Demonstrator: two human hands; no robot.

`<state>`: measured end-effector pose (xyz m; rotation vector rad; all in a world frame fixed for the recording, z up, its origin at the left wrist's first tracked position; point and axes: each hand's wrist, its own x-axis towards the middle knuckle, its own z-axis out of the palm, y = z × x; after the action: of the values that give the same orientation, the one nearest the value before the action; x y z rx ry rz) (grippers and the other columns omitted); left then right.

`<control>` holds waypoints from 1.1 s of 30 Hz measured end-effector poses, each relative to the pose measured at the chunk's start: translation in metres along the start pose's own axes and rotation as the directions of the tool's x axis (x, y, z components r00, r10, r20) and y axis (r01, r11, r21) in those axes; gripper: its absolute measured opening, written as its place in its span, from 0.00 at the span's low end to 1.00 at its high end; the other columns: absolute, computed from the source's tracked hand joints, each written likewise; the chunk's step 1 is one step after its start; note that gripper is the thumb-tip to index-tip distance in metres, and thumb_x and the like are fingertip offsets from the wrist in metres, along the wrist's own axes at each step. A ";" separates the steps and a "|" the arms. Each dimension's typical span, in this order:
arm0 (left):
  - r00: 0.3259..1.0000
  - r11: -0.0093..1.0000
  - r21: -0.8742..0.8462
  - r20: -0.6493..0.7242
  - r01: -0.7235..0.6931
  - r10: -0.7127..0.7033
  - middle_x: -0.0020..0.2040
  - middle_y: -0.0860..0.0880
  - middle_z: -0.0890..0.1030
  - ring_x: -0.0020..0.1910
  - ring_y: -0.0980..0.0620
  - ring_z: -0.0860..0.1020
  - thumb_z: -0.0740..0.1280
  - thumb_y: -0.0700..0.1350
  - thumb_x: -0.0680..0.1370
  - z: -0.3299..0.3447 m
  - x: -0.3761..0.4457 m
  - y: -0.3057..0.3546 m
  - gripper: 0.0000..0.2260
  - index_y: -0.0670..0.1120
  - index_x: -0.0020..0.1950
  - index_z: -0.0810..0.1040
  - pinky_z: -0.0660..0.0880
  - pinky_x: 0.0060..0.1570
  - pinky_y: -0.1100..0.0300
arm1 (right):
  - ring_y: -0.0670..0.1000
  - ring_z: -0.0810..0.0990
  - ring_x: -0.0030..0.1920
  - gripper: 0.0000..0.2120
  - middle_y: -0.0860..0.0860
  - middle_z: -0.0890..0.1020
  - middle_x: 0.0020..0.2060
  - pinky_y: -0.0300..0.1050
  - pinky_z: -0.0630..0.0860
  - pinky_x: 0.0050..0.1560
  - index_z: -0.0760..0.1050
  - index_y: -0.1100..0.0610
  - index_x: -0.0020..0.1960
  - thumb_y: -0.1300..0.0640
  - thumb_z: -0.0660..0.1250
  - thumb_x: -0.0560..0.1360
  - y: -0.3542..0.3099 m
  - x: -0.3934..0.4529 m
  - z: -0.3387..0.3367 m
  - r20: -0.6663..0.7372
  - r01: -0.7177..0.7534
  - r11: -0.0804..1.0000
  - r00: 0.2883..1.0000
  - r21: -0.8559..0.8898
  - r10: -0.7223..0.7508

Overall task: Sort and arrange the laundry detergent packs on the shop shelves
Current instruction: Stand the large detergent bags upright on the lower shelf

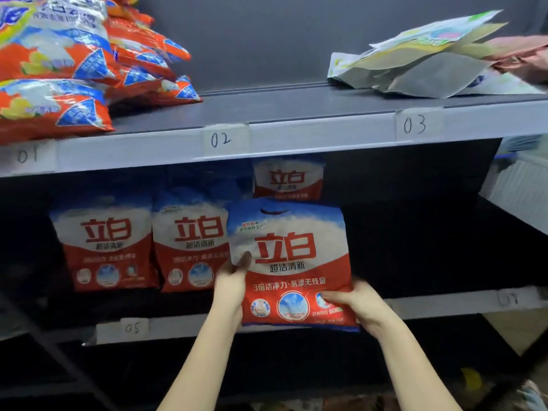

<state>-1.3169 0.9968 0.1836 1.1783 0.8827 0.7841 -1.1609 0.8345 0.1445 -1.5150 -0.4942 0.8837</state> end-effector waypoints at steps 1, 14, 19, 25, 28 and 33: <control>1.000 1.000 0.021 -0.013 0.005 -0.005 0.45 0.46 0.82 0.42 0.47 0.81 0.66 0.51 0.78 0.005 0.012 -0.002 0.08 0.48 0.51 0.75 0.78 0.42 0.53 | 0.58 0.83 0.48 0.29 0.59 0.83 0.50 0.53 0.80 0.51 0.73 0.61 0.61 0.62 0.78 0.62 -0.002 0.012 -0.005 -0.002 -0.005 1.000 1.000 0.005 0.005; 0.991 0.989 0.101 -0.072 -0.110 0.117 0.52 0.43 0.81 0.39 0.47 0.84 0.62 0.51 0.80 0.091 0.149 0.015 0.13 0.52 0.64 0.69 0.81 0.38 0.51 | 0.56 0.83 0.53 0.35 0.54 0.83 0.53 0.57 0.77 0.57 0.74 0.54 0.63 0.53 0.81 0.58 -0.050 0.156 -0.045 0.129 0.049 0.999 0.991 -0.021 -0.046; 0.974 0.977 0.178 -0.173 -0.114 0.146 0.44 0.47 0.81 0.42 0.47 0.82 0.59 0.55 0.80 0.112 0.188 0.040 0.09 0.52 0.45 0.72 0.80 0.48 0.49 | 0.56 0.83 0.51 0.27 0.55 0.83 0.52 0.56 0.78 0.55 0.75 0.55 0.61 0.58 0.78 0.63 -0.086 0.207 -0.043 0.135 0.102 0.993 0.986 -0.052 -0.094; 0.971 0.904 0.394 -0.098 -0.165 0.220 0.57 0.49 0.80 0.53 0.50 0.80 0.59 0.60 0.79 0.127 0.218 0.031 0.20 0.51 0.66 0.69 0.77 0.55 0.49 | 0.53 0.84 0.42 0.14 0.56 0.84 0.47 0.48 0.80 0.45 0.78 0.58 0.55 0.59 0.73 0.69 -0.090 0.245 -0.031 -0.108 0.147 0.975 0.980 -0.165 -0.166; 0.885 0.816 0.476 -0.147 -0.327 0.441 0.59 0.54 0.74 0.59 0.53 0.76 0.63 0.46 0.80 0.130 0.207 -0.001 0.21 0.49 0.72 0.64 0.74 0.56 0.61 | 0.48 0.83 0.41 0.11 0.50 0.84 0.43 0.38 0.76 0.35 0.79 0.55 0.52 0.53 0.73 0.71 -0.066 0.241 -0.032 -0.117 0.156 0.949 0.974 -0.272 -0.194; 0.808 0.665 0.630 -0.098 -0.402 0.581 0.71 0.43 0.68 0.70 0.47 0.68 0.64 0.43 0.79 0.122 0.203 -0.057 0.27 0.44 0.75 0.59 0.69 0.67 0.51 | 0.45 0.80 0.43 0.13 0.47 0.81 0.47 0.36 0.70 0.33 0.77 0.52 0.52 0.46 0.58 0.79 -0.027 0.232 -0.031 -0.186 0.096 0.811 0.952 -0.577 -0.245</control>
<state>-1.1135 1.1109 0.1126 1.9501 1.1057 1.2087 -0.9899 0.9935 0.1138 -2.0523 -0.7332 0.3959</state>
